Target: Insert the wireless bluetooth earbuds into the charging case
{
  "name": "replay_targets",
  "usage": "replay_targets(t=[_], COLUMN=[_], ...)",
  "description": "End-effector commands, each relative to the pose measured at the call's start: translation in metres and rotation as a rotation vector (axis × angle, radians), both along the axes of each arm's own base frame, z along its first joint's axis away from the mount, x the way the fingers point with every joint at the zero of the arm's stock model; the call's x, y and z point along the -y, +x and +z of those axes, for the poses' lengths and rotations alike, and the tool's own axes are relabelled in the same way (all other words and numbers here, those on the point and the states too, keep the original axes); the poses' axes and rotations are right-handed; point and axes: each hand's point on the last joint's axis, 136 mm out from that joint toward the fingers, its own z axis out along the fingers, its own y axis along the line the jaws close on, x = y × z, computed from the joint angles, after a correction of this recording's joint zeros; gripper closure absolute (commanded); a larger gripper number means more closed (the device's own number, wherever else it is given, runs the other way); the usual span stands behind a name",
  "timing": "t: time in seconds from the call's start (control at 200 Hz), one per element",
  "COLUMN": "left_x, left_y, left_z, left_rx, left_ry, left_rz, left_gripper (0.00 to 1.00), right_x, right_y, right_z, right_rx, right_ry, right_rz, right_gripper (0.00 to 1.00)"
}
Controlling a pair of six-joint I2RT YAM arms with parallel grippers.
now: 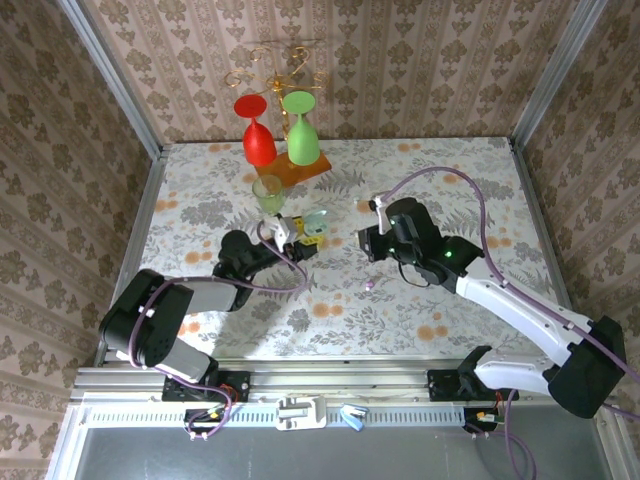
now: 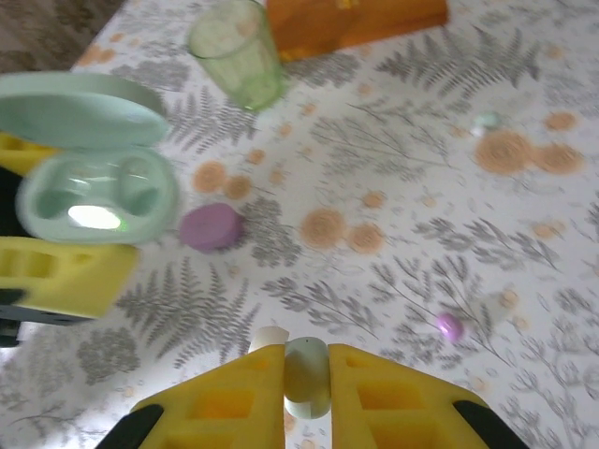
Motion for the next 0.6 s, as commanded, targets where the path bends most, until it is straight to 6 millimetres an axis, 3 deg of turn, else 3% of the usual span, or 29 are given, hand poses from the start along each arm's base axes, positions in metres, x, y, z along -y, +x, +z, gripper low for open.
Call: replay_targets(t=[0.0,0.265,0.46,0.59], left_x=[-0.007,-0.011,-0.011,-0.011], left_y=[-0.005,-0.011,-0.011,-0.011], left_z=[0.013,0.01,0.014,0.016], left_rx=[0.061,0.062,0.074,0.078], left_ry=[-0.02,0.008,0.017,0.016], left_rz=[0.013,0.015,0.017,0.018], left_gripper=[0.76,0.76,0.76,0.76], right_x=[0.025,0.061,0.067,0.065], right_y=[0.0,0.002,-0.004,-0.007], right_z=[-0.027,-0.113,-0.166,-0.185], right_rx=[-0.059,-0.2,-0.315,-0.355], right_ry=[-0.027,-0.174,-0.234,-0.246], right_rz=[-0.09,-0.202,-0.222,-0.214], right_gripper=[0.84,0.84,0.84,0.83])
